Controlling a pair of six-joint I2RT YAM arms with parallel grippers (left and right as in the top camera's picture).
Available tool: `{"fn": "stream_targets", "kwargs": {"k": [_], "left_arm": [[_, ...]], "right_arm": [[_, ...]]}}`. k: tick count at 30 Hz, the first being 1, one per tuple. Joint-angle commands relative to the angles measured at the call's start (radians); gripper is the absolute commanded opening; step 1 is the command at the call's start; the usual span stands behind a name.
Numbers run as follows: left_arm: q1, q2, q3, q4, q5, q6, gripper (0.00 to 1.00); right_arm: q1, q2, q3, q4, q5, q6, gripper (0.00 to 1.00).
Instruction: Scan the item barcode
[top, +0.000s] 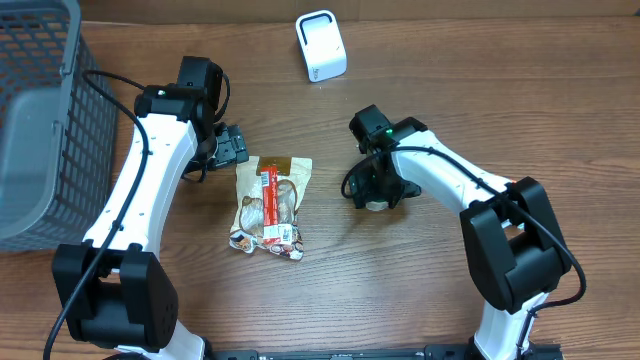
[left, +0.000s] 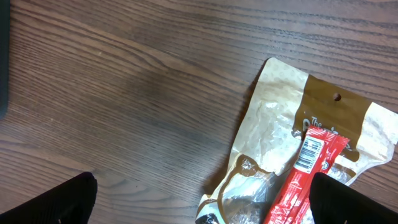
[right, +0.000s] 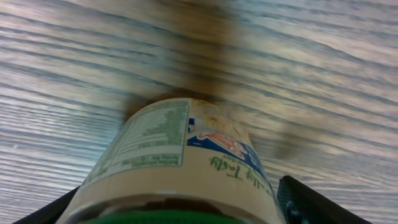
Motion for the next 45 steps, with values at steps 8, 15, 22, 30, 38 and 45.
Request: {"fn": "stream_targets", "kwargs": {"k": [8,15,22,30,38,45], "left_arm": [[-0.002,0.002,0.014,0.002,-0.006,0.000,1.00],[-0.002,0.001,0.014,0.002,-0.006,0.000,0.99],[-0.002,0.001,0.014,0.002,-0.006,0.000,1.00],[-0.002,0.001,0.014,0.002,-0.006,0.000,0.99],[-0.002,0.002,0.014,0.002,-0.006,0.000,0.99],[-0.002,0.001,0.014,0.002,-0.006,0.000,0.99]], "right_arm": [[-0.022,0.003,-0.004,-0.013,0.010,0.006,0.76],[-0.022,0.003,-0.004,-0.006,0.010,0.005,1.00],[-0.022,0.003,-0.004,0.005,0.010,0.005,1.00],[-0.022,0.003,-0.004,0.071,0.010,0.005,1.00],[-0.022,0.003,-0.004,0.148,0.010,0.005,1.00],[-0.022,0.003,-0.004,0.163,0.010,0.005,1.00]]}}
